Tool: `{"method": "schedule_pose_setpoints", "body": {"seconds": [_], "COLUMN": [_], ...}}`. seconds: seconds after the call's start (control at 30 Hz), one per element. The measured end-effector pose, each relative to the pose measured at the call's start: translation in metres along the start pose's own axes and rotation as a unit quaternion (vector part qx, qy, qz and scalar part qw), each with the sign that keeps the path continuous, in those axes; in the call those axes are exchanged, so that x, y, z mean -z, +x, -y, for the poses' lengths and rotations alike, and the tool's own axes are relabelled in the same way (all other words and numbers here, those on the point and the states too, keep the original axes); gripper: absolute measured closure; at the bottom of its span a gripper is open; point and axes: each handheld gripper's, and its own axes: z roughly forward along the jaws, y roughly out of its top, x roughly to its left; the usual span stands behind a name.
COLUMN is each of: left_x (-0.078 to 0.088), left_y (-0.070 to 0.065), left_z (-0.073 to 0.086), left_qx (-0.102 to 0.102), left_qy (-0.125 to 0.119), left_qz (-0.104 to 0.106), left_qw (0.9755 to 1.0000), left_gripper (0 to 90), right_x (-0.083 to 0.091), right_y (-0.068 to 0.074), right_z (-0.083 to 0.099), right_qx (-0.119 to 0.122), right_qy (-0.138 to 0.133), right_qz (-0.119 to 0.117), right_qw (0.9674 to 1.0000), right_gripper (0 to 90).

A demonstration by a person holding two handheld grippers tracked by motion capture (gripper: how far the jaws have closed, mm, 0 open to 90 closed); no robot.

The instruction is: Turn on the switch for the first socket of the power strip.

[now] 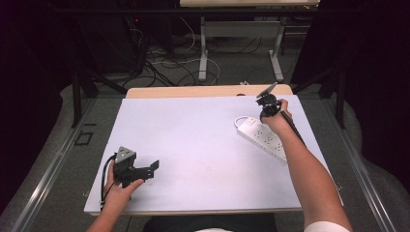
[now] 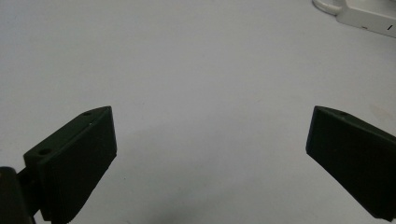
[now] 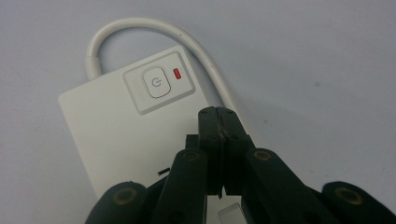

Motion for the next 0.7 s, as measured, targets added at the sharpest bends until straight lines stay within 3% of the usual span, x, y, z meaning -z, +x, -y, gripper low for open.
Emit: {"method": "schedule_pose_setpoints", "body": {"seconds": [0.33, 0.7], "left_x": [-0.0002, 0.0001], "left_y": [0.0, -0.0001], "left_z": [0.0, 0.0], "left_qx": [0.0, -0.002], "left_qy": [0.001, 0.0], "left_qz": [0.0, 0.0], "left_qw": [1.0, 1.0], "left_gripper": [1.7, 1.7], "right_x": [-0.008, -0.0088], "right_y": [0.0012, 0.001], "right_z": [0.0009, 0.0009], "right_qx": [0.006, 0.003], "right_qy": [0.021, 0.029], "right_qz": [-0.014, -0.011], "right_qw": [0.9997, 0.9995], "right_gripper": [90.0, 90.0]}}
